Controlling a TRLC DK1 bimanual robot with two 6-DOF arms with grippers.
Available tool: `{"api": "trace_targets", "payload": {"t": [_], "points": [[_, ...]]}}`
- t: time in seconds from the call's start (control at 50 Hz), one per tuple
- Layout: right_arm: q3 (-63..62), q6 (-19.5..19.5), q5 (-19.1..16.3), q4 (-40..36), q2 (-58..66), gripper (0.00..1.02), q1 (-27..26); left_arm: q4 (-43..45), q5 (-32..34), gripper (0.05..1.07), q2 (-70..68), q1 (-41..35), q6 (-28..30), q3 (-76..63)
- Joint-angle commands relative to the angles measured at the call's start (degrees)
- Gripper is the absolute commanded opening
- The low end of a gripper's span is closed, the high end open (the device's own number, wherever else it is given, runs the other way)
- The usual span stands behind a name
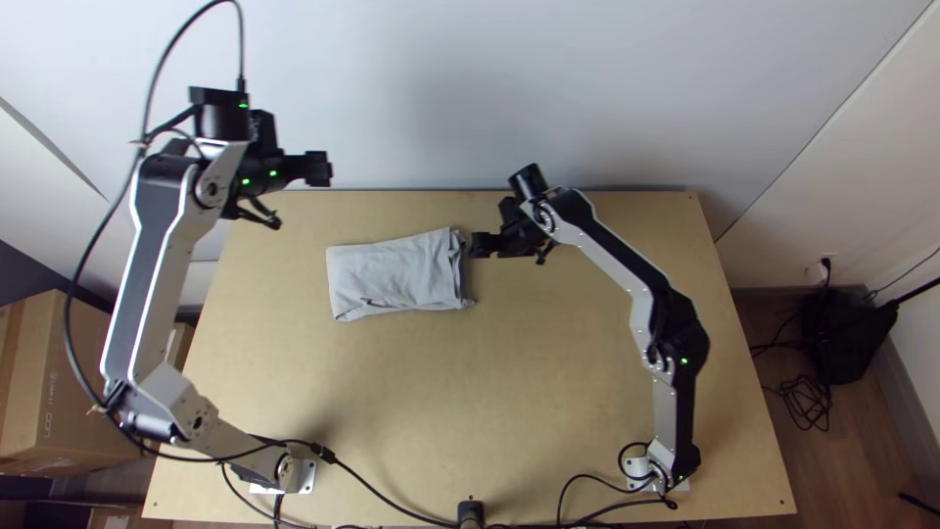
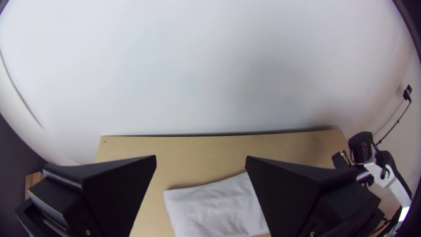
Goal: Fold the t-shirt
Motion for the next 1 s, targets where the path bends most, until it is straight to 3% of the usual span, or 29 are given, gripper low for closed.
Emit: {"api": "trace_targets", "payload": {"t": [0.0, 0.12, 0.62, 0.66, 0.7, 0.78, 0.86, 0.98], "points": [[5.08, 0.72, -0.45, -0.01, 5.34, 0.99, 1.87, -0.9, 0.78, 1.03, -4.46, 3.04, 1.4, -3.73], [8.95, 2.48, -0.36, 0.7, 10.52, 0.99, 3.1, -2.13, 0.86, 1.03, -6.66, 6.38, 2.37, -4.52], [19.32, 2.39, -1.94, 0.87, 21.86, 0.98, 7.84, -2.84, 0.78, 1.03, -9.21, 10.42, 3.77, -5.13], [19.58, 2.39, -2.03, 0.87, 22.65, 0.88, 8.11, -2.84, 0.86, 1.03, -9.21, 10.34, 3.77, -4.96], [19.58, 2.04, -2.47, 0.87, 23.09, 0.71, 8.28, -2.84, 0.86, 1.03, -9.21, 10.34, 3.77, -4.87], [18.44, 1.34, -4.93, 0.43, 22.83, 0.18, 8.11, -2.84, 0.86, 1.03, -9.21, 10.25, 3.86, -4.69], [15.19, -0.33, -5.89, 0.43, 21.16, 0.03, 6.7, -2.84, 0.86, 1.03, -9.21, 10.25, 4.12, -4.61], [7.89, -1.91, -6.33, 1.84, 16.5, 0.02, 2.04, -2.84, 0.86, 1.03, -9.38, 10.34, 4.48, -4.61]]}}
